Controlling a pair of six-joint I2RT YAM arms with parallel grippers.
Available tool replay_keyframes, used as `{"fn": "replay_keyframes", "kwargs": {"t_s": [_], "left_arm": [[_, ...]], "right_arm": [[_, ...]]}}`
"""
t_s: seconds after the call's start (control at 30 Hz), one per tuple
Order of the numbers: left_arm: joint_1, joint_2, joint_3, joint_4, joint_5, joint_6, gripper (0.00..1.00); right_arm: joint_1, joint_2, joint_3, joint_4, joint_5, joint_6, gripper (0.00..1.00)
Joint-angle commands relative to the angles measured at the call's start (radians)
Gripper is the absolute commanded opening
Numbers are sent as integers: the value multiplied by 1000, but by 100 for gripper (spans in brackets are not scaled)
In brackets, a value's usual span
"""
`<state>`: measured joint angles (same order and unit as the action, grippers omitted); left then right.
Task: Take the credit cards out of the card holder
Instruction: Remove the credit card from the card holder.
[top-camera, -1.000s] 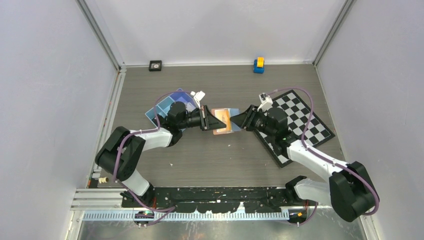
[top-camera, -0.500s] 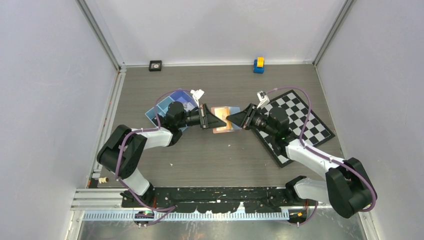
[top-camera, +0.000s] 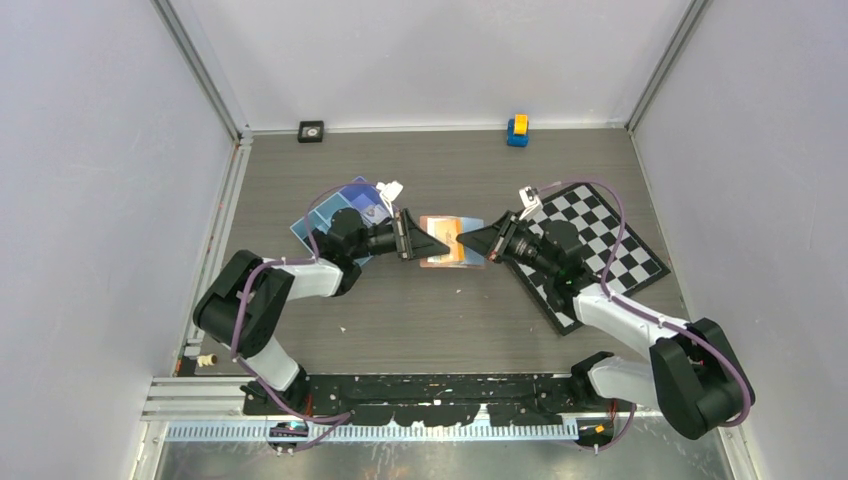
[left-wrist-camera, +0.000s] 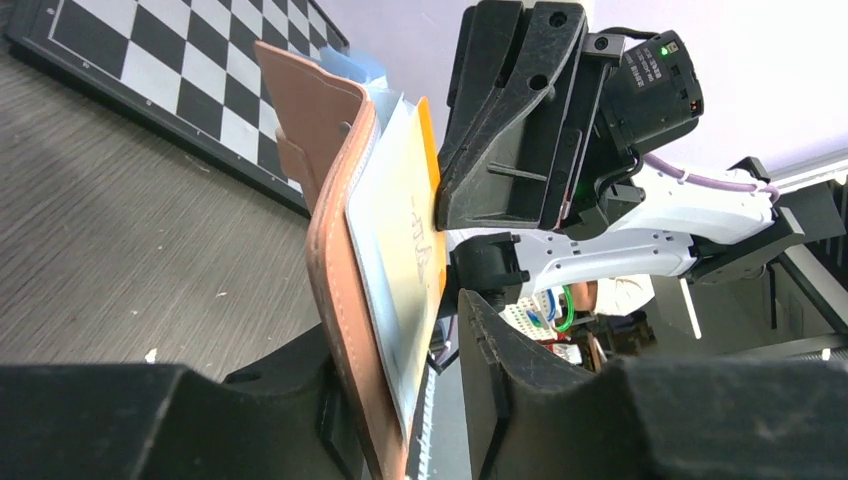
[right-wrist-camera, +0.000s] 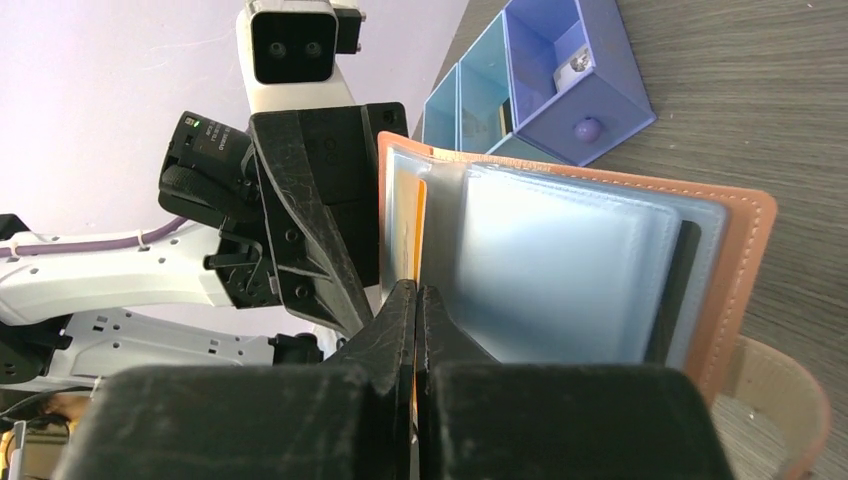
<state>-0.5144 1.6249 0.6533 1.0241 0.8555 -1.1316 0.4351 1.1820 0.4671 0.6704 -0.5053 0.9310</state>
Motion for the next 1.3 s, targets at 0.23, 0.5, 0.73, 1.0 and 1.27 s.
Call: {"fn": "replay_keyframes", "kwargs": {"t_s": [0.23,0.5,0.73,1.0,1.27], "left_arm": [[39,-51,-37,126,-27,-13,9],[40,-45,-41,181,-12,-43,0],[40,-20,-42,307,7,-110,0],[40,-16,-42,300,3,-109,0],[74,-101,-85,205,-45,-41,0]], "right_arm": [[-20,-54,-11,11,37,-6,0],[-23,6,2,66,-38,11,22],[-22,84,2,184,-104,75,33],[-22,101,-9,267,-131,118,18],[-30,10,-12,56,12,7,0]]}}
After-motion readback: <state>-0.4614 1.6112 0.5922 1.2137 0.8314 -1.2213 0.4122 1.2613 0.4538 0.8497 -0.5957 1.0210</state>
